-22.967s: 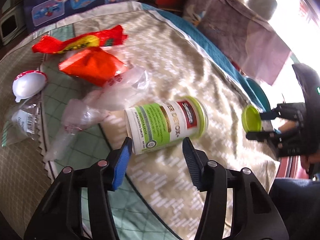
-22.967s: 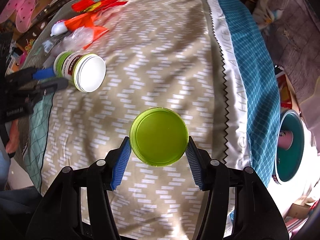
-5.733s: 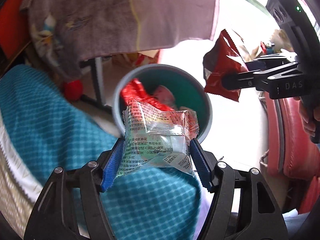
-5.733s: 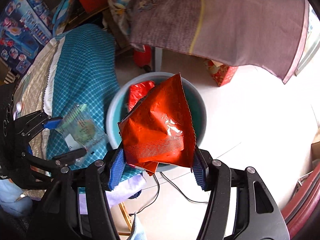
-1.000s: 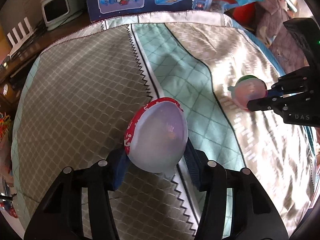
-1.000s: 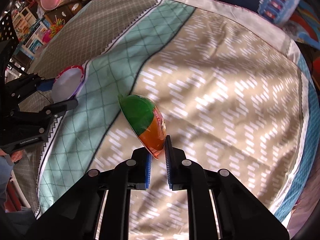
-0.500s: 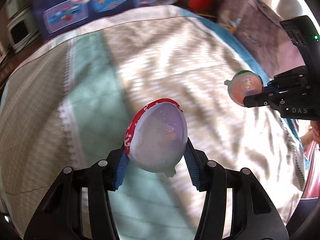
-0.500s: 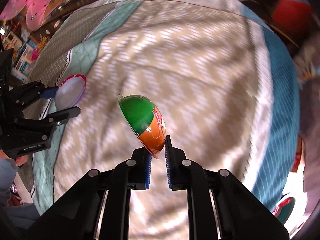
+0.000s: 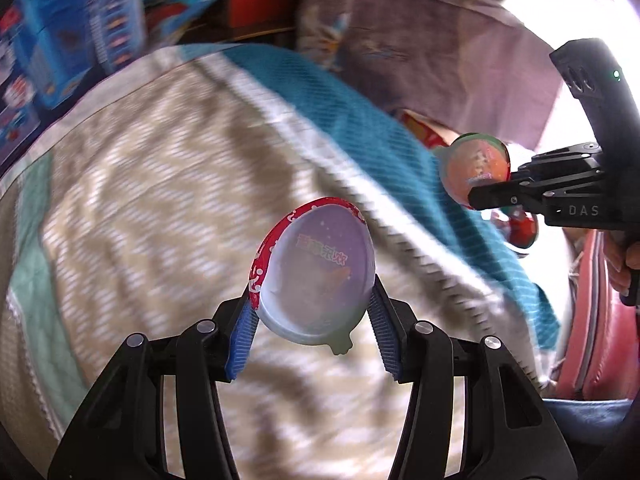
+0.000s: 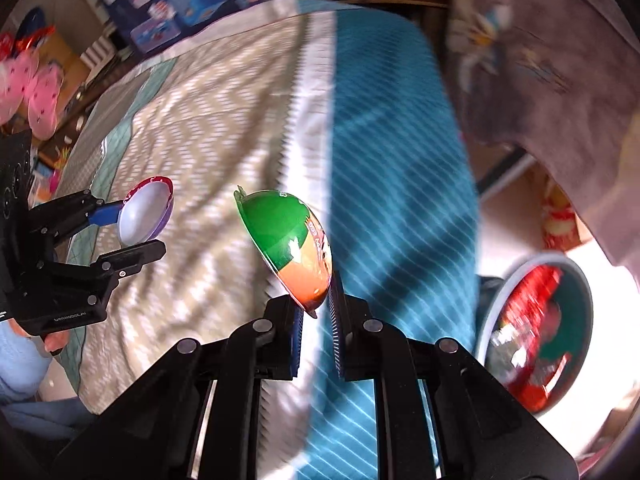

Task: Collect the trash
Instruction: 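Carry both capsule halves over the teal bucket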

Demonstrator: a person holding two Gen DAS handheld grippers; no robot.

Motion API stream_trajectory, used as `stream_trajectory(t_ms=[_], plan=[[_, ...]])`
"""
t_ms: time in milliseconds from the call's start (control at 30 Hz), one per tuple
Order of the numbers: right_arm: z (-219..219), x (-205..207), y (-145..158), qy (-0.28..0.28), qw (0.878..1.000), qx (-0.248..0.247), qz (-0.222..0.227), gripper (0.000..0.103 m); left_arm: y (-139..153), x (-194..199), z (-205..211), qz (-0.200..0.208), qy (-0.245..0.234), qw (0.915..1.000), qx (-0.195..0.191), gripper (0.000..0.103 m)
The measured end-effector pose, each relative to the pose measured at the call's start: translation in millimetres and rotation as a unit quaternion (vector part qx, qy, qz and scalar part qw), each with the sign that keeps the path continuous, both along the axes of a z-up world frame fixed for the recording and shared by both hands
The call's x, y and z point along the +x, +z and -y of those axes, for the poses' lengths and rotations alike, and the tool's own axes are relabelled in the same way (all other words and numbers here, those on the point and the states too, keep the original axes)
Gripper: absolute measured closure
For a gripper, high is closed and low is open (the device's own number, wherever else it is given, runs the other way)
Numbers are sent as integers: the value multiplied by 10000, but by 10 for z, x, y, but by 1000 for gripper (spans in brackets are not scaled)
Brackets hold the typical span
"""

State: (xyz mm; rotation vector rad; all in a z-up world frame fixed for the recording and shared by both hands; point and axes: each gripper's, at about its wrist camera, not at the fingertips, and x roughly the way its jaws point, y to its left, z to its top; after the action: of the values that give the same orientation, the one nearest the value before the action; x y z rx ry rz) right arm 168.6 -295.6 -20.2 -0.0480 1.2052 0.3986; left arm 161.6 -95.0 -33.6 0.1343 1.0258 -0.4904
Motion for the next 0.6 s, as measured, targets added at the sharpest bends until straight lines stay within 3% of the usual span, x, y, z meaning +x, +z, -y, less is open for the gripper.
stream_trajectory(t_ms=[300,600], plan=[[1234,-409,29,-861,9960,210,116,91,79,-147,1188,-46,-765,9971,34,50],[2362,-760,-101,-1664,9858,198,69,91,1,-262,2357,-159,-1595,9869,164,50]])
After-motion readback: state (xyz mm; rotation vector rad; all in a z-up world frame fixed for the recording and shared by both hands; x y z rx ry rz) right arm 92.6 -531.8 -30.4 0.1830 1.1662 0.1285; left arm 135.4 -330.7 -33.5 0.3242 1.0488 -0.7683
